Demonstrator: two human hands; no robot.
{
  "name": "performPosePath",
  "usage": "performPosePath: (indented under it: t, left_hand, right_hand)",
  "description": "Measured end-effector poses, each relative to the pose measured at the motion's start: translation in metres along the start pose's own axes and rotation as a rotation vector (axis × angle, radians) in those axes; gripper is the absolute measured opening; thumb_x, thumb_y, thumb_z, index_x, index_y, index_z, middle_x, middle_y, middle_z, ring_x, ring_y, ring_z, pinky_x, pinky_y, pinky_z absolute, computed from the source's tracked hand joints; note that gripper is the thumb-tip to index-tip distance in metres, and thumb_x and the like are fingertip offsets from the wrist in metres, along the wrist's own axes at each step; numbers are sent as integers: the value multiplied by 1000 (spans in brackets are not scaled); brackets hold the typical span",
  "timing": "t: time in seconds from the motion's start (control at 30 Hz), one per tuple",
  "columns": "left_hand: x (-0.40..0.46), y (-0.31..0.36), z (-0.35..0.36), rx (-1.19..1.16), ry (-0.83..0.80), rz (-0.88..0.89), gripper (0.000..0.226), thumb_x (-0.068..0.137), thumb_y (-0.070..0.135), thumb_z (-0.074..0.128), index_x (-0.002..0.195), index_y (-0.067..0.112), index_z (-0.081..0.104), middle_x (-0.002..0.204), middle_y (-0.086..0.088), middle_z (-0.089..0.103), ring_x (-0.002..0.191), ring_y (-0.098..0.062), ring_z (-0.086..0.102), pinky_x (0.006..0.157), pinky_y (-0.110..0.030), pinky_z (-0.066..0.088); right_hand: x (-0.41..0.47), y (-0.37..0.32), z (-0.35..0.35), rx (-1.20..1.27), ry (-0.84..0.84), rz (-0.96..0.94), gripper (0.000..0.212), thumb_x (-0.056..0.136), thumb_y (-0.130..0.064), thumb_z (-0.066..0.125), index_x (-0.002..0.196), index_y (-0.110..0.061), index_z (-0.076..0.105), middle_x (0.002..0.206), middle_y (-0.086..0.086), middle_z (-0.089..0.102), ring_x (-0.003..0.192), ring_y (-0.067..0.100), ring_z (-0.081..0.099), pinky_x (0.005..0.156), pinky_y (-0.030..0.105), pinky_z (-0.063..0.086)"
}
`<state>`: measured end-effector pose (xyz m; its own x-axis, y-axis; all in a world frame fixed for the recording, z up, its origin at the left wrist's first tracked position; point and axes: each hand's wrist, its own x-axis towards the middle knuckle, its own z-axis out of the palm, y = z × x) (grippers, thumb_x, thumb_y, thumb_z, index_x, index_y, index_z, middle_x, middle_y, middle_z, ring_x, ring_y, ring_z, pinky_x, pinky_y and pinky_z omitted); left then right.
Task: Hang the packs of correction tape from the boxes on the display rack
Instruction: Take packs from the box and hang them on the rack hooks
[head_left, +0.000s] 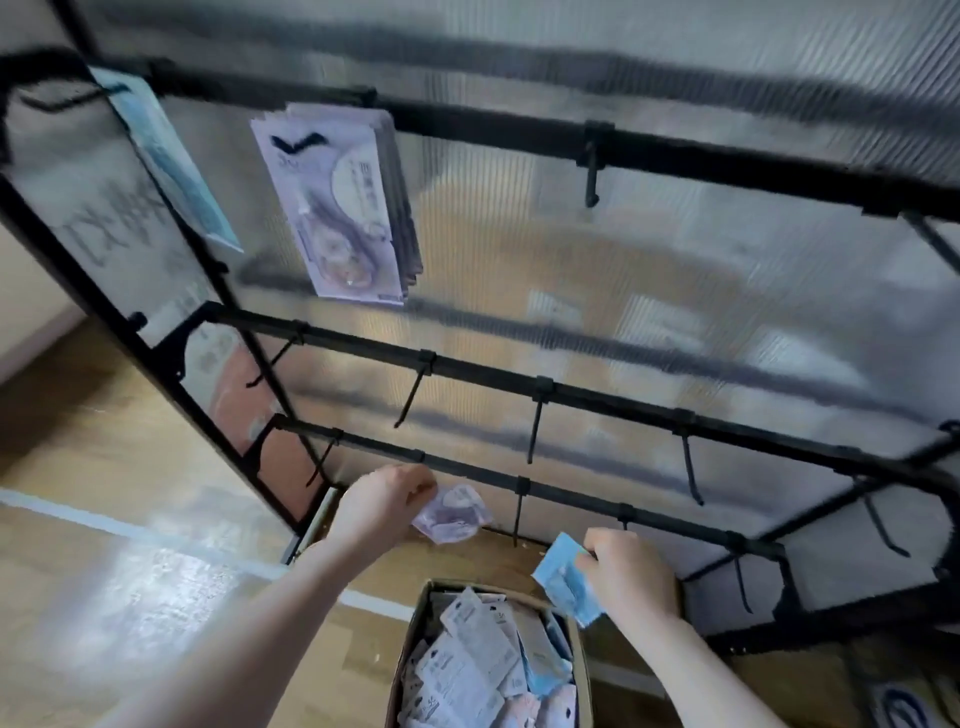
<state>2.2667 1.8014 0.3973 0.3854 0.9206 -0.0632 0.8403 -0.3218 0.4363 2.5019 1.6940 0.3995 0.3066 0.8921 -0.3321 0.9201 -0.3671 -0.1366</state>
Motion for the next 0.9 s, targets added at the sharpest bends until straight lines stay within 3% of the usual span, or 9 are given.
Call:
performPosePath:
  t: [0.13,0.27,0.33,0.4,0.5,0.6,0.73,0.83,0.9]
  left_hand:
    - [-6,21,-49,11,85,100,16,92,29,52,97,19,64,93,6,64,83,-14,58,62,-25,35]
    - [-14,35,-96,-30,179,193,13,90,30,57,92,20,66,87,10,64,79,-11,59,63,-22,40]
    - [-19,42,-119,-56,216,222,16,88,33,56,89,20,65,80,16,58,74,-8,54,59,-14,36]
    - [-22,47,-142,-58,259,252,22,87,37,52,86,20,65,76,19,53,70,-4,50,57,-8,31]
    - [-25,55,-173,-73,307,287,26,87,42,50,85,21,65,77,18,55,71,-6,53,60,-18,39]
    - [-27,66,-201,-67,332,318,22,86,42,53,84,23,65,78,16,61,71,-8,57,63,-27,46]
    - [-28,86,-232,-54,371,387,8,86,29,65,84,22,67,76,18,61,68,-7,59,60,-25,46]
    - [-28,104,-250,-72,394,458,3,86,24,66,84,21,67,75,22,57,68,1,56,60,-19,45]
    - [-28,118,-261,-77,402,484,3,86,22,65,86,20,67,78,19,60,70,-3,58,63,-21,46]
  right_hand:
    - [-14,-12,-50,-43,77,-81,28,95,-41,45,73,-22,42,93,-3,65,72,15,51,46,21,25]
    - [-35,-22,-100,-25,148,-150,25,95,-42,43,79,-23,44,100,-6,65,77,14,52,49,19,27]
    - [-43,-25,-121,-3,177,-171,22,94,-40,44,80,-23,46,94,-5,64,83,15,56,55,24,33]
    - [-51,-28,-141,-6,197,-197,27,94,-37,44,72,-22,42,75,-4,55,79,17,54,56,26,32]
    - [-64,-31,-167,-9,255,-213,39,94,-34,46,61,-21,31,61,-3,39,70,15,44,49,20,25]
    - [-77,-31,-190,-9,313,-248,23,94,-32,48,73,-23,51,63,-4,44,68,14,50,50,22,27]
    - [-95,-30,-219,28,381,-263,17,94,-35,50,90,-21,61,74,-9,56,70,9,54,52,16,32]
    - [-109,-25,-237,36,440,-242,18,93,-37,51,88,-22,59,88,-8,64,79,9,58,59,19,42]
    - [-118,-19,-246,45,462,-220,17,94,-36,50,83,-24,55,86,-8,63,73,7,56,52,14,35]
